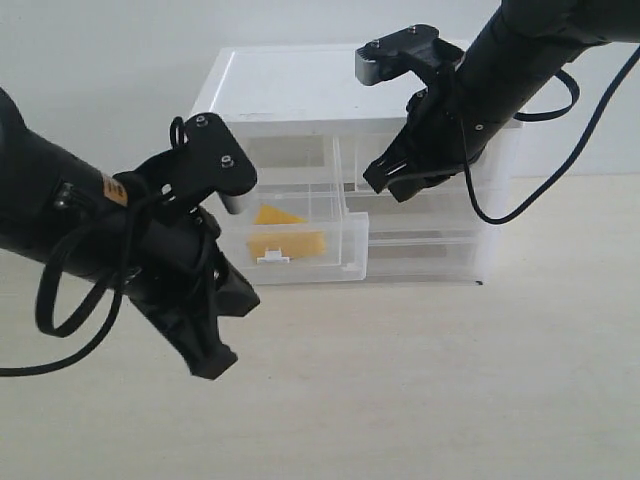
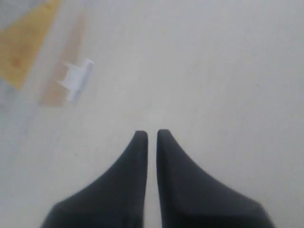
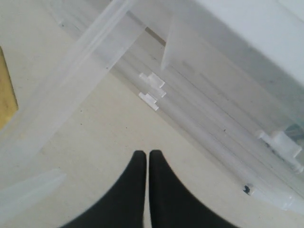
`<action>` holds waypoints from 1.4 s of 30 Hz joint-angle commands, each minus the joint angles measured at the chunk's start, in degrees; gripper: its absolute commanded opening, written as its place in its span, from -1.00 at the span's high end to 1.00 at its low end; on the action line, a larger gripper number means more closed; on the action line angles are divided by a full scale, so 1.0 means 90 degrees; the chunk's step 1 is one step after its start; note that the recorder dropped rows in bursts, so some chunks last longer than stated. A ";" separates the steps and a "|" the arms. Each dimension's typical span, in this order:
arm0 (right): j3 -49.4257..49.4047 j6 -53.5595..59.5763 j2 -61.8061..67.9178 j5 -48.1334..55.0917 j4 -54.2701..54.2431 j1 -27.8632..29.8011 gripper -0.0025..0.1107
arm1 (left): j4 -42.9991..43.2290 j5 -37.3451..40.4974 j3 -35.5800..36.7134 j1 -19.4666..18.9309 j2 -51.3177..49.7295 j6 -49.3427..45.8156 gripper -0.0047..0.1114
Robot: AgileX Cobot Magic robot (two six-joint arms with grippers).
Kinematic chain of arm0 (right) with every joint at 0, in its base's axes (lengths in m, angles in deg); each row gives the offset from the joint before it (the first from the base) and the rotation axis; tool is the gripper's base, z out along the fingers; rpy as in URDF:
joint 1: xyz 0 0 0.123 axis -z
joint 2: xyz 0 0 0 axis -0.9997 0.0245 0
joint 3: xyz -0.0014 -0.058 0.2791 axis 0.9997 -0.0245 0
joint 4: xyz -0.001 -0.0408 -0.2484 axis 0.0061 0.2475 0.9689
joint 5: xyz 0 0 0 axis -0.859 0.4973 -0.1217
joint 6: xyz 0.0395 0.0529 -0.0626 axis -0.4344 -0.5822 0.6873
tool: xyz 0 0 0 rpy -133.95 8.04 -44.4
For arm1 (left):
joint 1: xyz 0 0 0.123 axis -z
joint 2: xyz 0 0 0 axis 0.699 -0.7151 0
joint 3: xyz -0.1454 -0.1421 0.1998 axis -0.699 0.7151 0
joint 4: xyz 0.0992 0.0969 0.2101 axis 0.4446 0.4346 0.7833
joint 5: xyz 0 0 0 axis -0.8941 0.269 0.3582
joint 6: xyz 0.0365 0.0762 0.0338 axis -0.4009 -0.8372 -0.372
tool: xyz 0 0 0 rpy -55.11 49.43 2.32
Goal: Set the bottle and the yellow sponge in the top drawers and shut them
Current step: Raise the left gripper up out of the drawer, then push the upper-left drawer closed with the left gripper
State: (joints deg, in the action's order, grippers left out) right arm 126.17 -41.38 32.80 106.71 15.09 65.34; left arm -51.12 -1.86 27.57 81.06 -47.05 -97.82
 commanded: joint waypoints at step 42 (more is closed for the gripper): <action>0.0008 0.0022 -0.0088 0.0039 0.0012 0.0046 0.96 | 0.2364 -0.3893 -0.0996 -0.1149 -0.1877 0.1498 0.85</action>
State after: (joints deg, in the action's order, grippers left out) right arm 126.17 -41.38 32.80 107.03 15.09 65.34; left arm -30.06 -35.55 20.03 71.78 -62.82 -84.96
